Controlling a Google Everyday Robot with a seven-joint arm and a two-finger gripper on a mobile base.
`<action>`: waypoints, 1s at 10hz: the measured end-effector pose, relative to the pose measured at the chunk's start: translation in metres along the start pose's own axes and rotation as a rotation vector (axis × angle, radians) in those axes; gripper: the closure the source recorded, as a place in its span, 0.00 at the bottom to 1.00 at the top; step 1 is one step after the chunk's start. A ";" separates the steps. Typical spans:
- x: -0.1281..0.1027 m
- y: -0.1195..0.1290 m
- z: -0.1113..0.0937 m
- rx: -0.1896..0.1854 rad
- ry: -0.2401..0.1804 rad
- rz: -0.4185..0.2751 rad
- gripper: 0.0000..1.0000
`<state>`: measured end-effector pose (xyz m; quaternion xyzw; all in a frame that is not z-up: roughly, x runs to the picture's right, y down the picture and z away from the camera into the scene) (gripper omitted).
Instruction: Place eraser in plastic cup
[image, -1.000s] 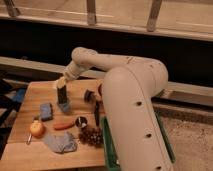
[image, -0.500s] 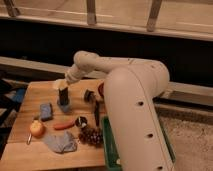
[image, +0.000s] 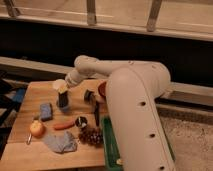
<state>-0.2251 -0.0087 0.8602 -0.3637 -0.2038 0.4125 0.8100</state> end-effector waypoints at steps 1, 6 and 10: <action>0.003 0.002 0.001 -0.003 0.004 0.005 0.29; 0.012 0.008 0.001 -0.012 0.002 0.025 0.26; 0.011 0.009 0.002 -0.013 0.000 0.022 0.26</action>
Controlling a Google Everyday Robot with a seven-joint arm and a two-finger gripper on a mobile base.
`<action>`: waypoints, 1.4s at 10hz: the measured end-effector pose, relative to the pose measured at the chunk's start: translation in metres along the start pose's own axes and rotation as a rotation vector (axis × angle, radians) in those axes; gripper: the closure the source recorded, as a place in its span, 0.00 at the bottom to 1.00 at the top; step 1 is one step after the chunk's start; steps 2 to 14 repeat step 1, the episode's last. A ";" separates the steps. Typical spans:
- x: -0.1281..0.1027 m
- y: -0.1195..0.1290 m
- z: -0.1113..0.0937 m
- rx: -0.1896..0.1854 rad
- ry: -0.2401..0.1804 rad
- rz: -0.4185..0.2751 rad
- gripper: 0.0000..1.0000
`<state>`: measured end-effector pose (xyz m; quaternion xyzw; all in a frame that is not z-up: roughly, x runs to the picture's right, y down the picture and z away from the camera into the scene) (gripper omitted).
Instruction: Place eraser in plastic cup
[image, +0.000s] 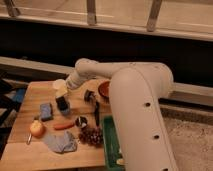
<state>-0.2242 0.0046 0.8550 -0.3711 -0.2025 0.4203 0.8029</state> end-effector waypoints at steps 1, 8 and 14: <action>0.000 0.000 -0.001 0.001 -0.001 0.000 0.26; 0.000 0.000 -0.001 0.001 -0.001 0.000 0.26; 0.000 0.000 -0.001 0.001 -0.001 0.000 0.26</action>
